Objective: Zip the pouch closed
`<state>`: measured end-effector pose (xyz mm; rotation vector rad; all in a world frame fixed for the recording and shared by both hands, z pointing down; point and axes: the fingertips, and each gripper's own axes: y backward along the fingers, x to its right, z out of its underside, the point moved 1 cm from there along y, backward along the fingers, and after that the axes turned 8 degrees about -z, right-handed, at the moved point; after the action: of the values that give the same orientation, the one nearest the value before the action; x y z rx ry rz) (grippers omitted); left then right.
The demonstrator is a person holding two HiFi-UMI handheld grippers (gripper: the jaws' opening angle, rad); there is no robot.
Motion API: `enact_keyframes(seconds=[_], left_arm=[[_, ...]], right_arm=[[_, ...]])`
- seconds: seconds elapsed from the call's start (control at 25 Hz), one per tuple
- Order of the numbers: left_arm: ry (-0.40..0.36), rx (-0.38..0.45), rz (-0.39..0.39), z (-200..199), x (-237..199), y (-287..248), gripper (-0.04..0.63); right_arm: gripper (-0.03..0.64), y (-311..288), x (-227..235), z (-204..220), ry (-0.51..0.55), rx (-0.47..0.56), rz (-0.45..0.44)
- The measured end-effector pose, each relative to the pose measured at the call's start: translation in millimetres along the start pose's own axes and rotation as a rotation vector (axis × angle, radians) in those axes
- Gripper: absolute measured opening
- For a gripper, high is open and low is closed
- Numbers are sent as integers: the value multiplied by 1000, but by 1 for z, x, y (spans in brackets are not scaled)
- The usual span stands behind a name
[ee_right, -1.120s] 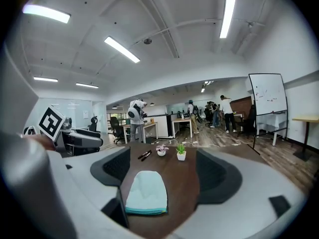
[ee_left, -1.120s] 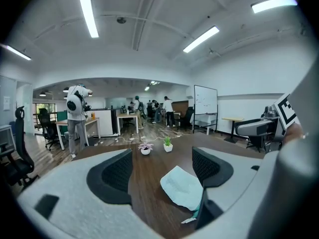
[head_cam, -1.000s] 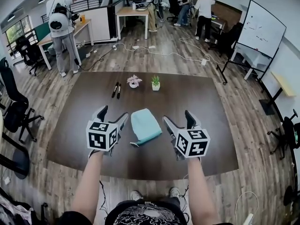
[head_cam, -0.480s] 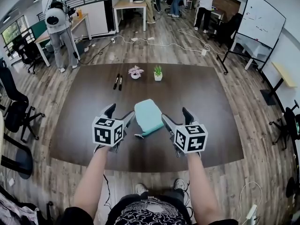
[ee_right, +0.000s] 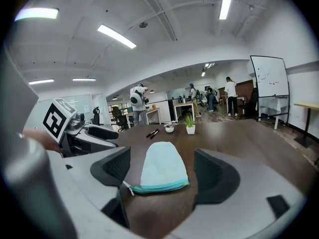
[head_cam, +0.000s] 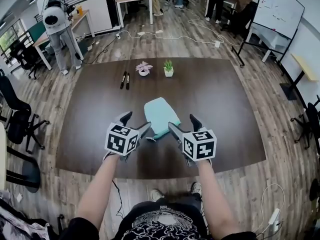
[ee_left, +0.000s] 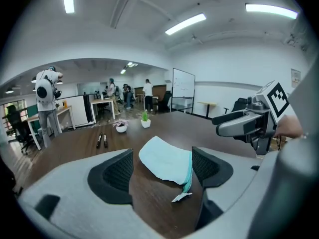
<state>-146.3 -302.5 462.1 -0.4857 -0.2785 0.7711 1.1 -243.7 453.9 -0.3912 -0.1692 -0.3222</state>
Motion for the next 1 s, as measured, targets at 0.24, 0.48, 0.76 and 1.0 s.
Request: enact_keyframes(seconds=[0.24,0.48,0.76,1.0], left_arm=[[-66,-61,66,26,9,-16,342],[-143,-112,133,49,17,-28,342],[-220,-178,206,83,24,-37,342],[-289,-218,264,102,30,-43,342]], right_arm=[[394,-12,-4,30,-28,-58,-19],[390,-25,-10,47,-43,-86,-30],[387,-33,-13,65,-74,-105,-22],[380,-39,-14,75,-94,-114,-11]])
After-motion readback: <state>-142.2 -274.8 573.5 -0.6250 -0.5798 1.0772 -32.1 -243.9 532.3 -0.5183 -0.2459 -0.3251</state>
